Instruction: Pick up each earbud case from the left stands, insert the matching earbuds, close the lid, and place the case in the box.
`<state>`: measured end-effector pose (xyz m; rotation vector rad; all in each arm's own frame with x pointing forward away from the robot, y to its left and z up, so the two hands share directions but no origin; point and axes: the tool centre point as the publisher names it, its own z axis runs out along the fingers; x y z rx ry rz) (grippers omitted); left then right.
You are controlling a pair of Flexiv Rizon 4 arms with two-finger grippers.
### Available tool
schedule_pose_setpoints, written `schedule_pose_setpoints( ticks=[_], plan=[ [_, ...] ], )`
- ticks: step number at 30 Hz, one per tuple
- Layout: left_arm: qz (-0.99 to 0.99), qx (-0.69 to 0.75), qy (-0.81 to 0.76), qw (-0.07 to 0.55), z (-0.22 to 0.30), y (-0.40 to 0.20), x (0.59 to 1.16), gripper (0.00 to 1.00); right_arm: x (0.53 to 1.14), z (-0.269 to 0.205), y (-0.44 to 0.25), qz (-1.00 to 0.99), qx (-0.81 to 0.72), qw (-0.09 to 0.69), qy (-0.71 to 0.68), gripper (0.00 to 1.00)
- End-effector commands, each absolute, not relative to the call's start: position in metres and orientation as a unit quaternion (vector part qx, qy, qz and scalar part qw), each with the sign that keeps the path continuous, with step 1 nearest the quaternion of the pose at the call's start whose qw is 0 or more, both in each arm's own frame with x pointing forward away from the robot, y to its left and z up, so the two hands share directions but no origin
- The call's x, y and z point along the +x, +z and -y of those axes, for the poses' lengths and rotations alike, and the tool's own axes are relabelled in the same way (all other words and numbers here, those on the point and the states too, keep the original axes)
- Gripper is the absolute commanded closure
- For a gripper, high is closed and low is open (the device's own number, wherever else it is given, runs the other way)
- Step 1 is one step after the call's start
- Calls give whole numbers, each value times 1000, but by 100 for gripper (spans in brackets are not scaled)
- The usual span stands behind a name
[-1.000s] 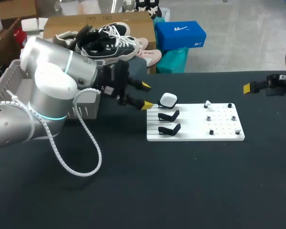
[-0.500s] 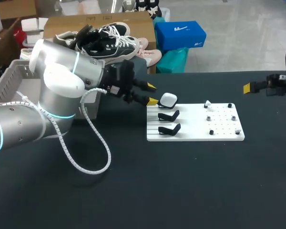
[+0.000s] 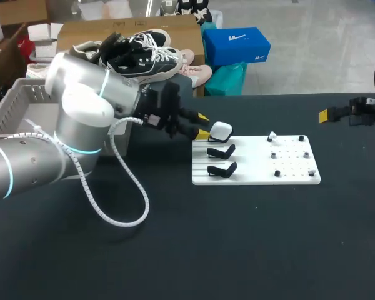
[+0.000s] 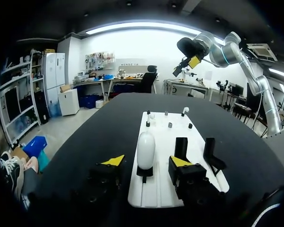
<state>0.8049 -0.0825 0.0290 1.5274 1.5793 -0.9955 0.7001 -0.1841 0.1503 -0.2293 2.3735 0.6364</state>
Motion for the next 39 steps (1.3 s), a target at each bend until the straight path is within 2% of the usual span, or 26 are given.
schedule_pose_setpoints(
  ticks=[1,13,15,18,20,26,29,39],
  plan=[
    [-608,594,-387,358,88,26,807,37,701,186,150,-907,-90,330,246,0],
    [-600,600,-390,357,94,23,807,45,701,186,150,-907,-90,330,246,0],
    [-598,603,-389,358,95,23,807,40,701,186,150,-907,-90,330,246,0],
    [-597,602,-390,359,97,23,808,41,701,186,150,-907,-90,330,246,0],
    [-596,602,-390,361,98,24,809,39,701,186,150,-907,-90,330,246,0],
    [-596,602,-388,364,101,23,813,44,701,186,150,-907,-90,330,246,0],
    [-595,603,-388,364,102,22,814,50,701,186,150,-907,-90,330,246,0],
    [-593,605,-390,361,104,19,814,51,701,186,150,-907,-90,330,246,0]
  ],
)
